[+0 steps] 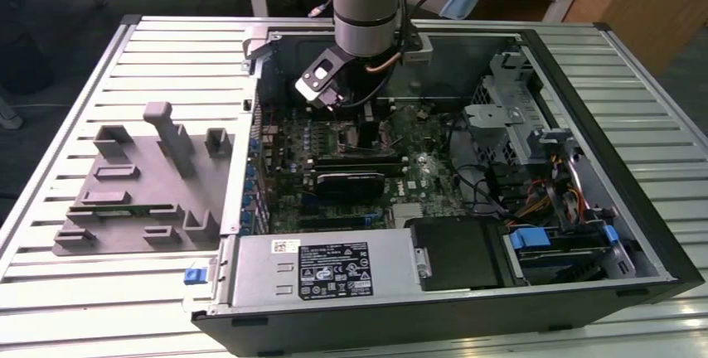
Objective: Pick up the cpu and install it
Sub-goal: 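Place the cpu into insertion slot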
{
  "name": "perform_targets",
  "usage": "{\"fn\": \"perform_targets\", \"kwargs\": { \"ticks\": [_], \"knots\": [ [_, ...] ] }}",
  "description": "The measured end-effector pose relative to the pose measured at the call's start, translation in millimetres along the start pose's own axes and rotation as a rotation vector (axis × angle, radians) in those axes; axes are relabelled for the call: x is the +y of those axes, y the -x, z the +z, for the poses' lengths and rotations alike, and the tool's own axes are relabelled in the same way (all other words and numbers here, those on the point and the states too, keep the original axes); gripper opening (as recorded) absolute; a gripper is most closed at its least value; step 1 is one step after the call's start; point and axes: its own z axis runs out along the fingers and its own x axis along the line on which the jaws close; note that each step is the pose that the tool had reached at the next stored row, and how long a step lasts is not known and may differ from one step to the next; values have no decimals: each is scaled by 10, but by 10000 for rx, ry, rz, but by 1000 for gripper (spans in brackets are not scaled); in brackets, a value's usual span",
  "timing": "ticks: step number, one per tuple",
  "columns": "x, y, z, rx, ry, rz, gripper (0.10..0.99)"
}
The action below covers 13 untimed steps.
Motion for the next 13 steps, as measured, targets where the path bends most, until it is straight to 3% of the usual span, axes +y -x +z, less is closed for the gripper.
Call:
{"fn": "perform_targets", "kwargs": {
  "ticks": [1, 2, 3, 4, 10, 13],
  "knots": [
    [0, 0, 0, 0, 0, -1, 600],
    [0, 0, 0, 1, 0, -1, 537],
    [0, 0, 0, 0, -1, 0, 416],
    [0, 0, 0, 0, -1, 0, 416],
    [0, 0, 0, 2, 0, 0, 122],
    [0, 0, 0, 3, 0, 0, 106]
  ]
}}
